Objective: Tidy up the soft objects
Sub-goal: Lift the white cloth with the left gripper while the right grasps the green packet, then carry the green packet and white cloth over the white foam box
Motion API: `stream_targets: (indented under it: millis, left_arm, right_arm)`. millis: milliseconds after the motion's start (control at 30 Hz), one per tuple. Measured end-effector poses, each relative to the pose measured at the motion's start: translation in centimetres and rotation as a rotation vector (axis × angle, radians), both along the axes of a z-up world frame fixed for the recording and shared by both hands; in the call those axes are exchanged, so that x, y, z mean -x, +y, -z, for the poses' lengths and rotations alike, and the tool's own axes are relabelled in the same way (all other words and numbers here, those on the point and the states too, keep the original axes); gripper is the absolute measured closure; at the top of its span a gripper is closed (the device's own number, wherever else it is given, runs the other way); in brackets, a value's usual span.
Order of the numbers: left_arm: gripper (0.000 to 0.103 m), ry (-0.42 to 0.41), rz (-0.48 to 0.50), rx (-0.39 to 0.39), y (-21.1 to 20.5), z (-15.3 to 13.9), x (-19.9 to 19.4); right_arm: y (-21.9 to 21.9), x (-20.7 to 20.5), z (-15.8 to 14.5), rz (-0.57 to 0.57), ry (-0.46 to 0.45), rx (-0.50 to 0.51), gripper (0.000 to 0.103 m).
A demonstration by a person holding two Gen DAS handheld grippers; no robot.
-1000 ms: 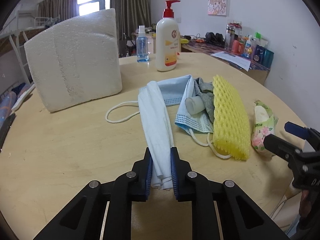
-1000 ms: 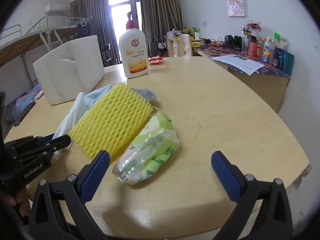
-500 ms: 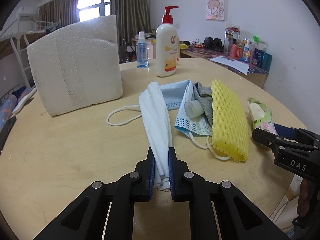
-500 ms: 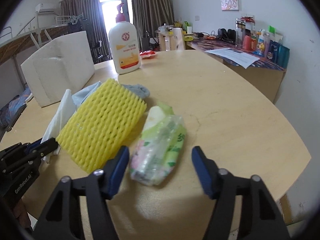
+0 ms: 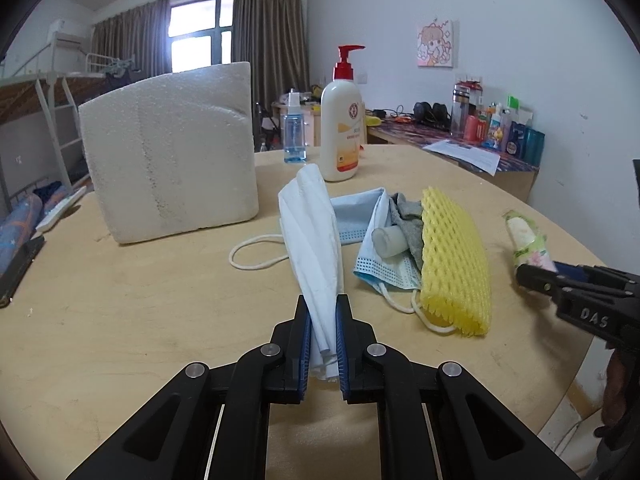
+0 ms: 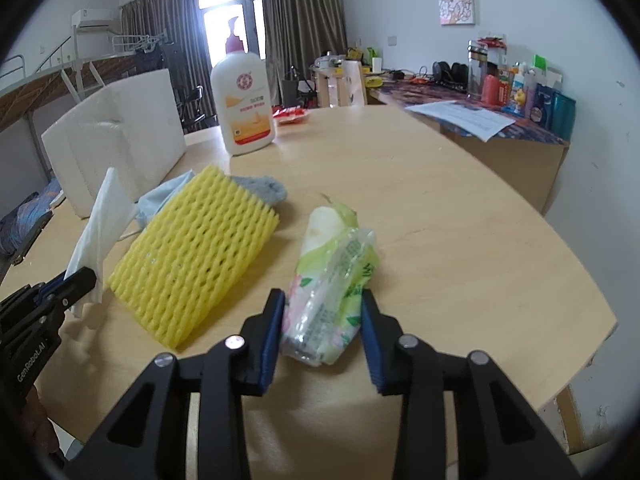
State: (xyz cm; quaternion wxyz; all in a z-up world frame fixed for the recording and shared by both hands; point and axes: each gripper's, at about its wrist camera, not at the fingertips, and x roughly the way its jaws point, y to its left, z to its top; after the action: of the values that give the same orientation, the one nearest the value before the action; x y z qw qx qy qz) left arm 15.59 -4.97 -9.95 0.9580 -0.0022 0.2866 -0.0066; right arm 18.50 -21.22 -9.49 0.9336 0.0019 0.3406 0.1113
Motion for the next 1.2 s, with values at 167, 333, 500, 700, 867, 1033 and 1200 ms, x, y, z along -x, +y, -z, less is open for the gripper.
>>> stream_targets:
  millis: [167,333,500,700,867,1033,1200]
  left_arm:
    - [0.091,-0.002,-0.007,0.004,0.1,-0.3,0.2]
    - [0.091,-0.045,-0.009,-0.003,0.2,-1.6,1.3]
    - [0.091,-0.079,-0.021,-0.003,0.8,-3.2,2.4]
    - [0.091,-0.127,-0.038,-0.003,1.9,-5.3,3.7]
    - [0.091,-0.158,-0.059,-0.005,3.4,-6.7,4.5]
    - [0.091,-0.183,-0.088,-0.013,5.2,-7.8,5.0]
    - [0.091,-0.198,-0.125,-0.028,7.2,-8.9,5.2]
  right_arm:
    - [-0.5,0.7,-1.1,0.004,-0.037,-0.002,0.062]
    - [-0.5,1.4,-2.1,0.006,-0.06,-0.007,0.062]
    - [-0.1,2.2,-3.6,-0.007,-0.098,-0.015,0.062]
    - [1.1,3.2,-5.6,-0.04,-0.152,-0.026,0.062]
    - [2.7,3.6,-6.9,-0.087,-0.194,-0.039,0.062]
    - [4.4,3.7,-7.7,-0.115,-0.221,-0.054,0.062]
    - [6.2,3.6,-8.4,-0.148,-0.243,-0.065,0.062]
